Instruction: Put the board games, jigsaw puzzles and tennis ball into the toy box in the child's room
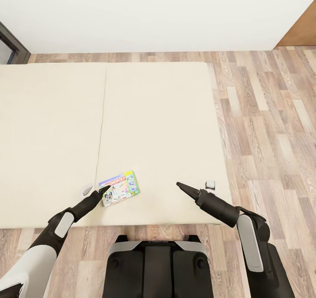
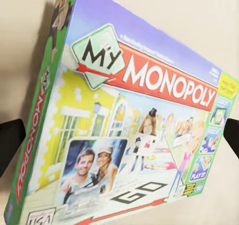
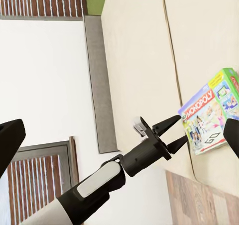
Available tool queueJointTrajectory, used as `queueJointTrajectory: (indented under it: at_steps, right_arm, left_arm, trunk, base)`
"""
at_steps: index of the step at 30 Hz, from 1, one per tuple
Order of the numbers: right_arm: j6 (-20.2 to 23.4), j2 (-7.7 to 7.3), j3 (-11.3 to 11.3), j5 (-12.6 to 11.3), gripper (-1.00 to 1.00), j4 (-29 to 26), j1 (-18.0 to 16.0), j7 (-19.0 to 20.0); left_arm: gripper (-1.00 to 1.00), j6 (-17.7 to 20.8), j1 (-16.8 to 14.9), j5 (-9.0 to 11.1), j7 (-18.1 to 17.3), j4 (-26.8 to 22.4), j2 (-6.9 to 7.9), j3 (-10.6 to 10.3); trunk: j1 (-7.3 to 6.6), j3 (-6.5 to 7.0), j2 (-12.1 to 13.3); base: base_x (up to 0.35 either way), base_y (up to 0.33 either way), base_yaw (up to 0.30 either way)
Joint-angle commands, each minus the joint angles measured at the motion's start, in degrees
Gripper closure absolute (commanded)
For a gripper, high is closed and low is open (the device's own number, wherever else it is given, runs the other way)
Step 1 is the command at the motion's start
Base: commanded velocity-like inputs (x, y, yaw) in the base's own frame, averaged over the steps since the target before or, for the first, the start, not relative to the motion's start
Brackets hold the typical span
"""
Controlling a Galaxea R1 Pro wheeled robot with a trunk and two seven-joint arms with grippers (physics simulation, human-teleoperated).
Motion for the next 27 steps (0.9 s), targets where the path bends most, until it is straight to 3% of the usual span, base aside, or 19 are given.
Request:
queueJointTrajectory:
  at_steps: [1,18,27]
  right_arm:
    - [0.25,0.06,-0.12,0.18,-1.0,-0.01,-0.03,0.3]
    - [0.18,0.06,-0.12,0.17,-1.0,0.08,-0.03,0.3]
    - [0.24,0.06,-0.15,0.11,-1.0,0.05,-0.03,0.3]
  left_arm:
    - [-1.0,0.5,-0.03,0.38,-0.14,0.01,-0.01,0.15]
    - [-1.0,-1.05,-0.03,0.36,-0.13,0.01,-0.01,0.05]
    - [-1.0,-1.08,-0.03,0.34,-0.13,0.01,-0.01,0.03]
  trunk:
    - [0.03,-0.05,-0.08]
    - [0.03,-0.05,-0.08]
    - [0.03,-0.05,-0.08]
  base:
    - [0.052,-0.02,0.0]
    - [0.044,-0.006,0.0]
    - [0.044,-0.15,0.0]
